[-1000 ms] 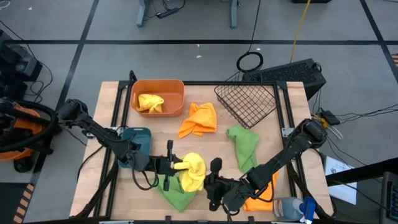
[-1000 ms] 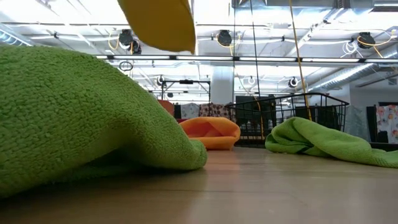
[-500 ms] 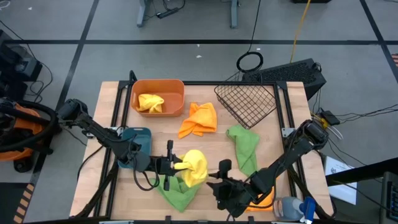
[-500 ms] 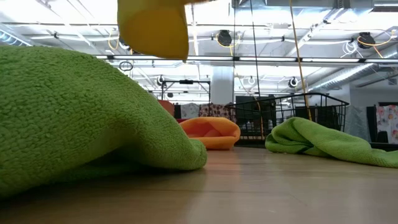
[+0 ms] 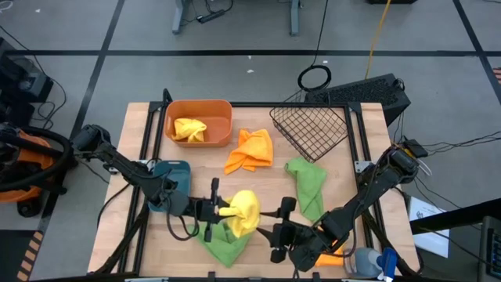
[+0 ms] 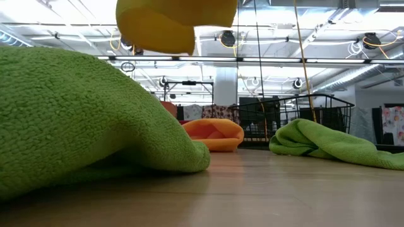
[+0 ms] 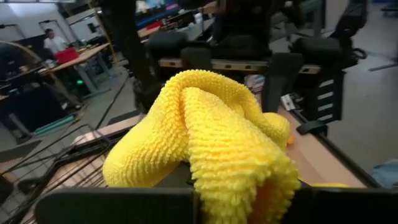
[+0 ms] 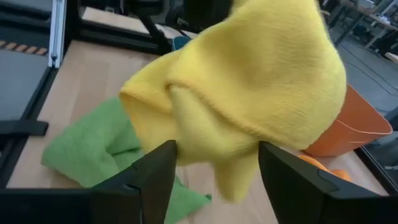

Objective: Sort microfiber towel by color & place in baskets
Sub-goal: Put the yellow microfiber towel into the orange bin

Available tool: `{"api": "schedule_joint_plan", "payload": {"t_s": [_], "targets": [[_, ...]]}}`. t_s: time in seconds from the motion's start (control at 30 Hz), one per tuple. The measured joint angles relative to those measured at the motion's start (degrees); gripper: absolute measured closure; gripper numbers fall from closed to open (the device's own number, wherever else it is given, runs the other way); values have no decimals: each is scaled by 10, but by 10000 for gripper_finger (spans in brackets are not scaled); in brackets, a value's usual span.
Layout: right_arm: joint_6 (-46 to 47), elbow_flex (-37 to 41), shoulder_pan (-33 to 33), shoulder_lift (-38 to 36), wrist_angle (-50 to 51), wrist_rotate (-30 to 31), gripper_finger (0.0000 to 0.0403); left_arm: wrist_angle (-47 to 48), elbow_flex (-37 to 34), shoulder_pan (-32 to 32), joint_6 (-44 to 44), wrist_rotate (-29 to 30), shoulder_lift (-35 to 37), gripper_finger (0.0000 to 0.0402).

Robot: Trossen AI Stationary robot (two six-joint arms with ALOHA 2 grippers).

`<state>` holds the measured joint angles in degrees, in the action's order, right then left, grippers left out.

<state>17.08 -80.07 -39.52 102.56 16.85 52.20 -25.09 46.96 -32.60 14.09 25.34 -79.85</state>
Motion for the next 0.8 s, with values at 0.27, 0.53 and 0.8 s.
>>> {"api": "schedule_joint_plan", "payload": {"t_s": [0.27,0.53,0.8], "targets": [[-50,0,19,13,-103,-45,145,-44,0,-7,45,-85,0,359],[-105,0,55,42,-151,-106,130,-65,0,-41,117,-97,0,359],[-162,0,61,49,-204,-107,203,-65,0,-55,149,-110,0,359]]}}
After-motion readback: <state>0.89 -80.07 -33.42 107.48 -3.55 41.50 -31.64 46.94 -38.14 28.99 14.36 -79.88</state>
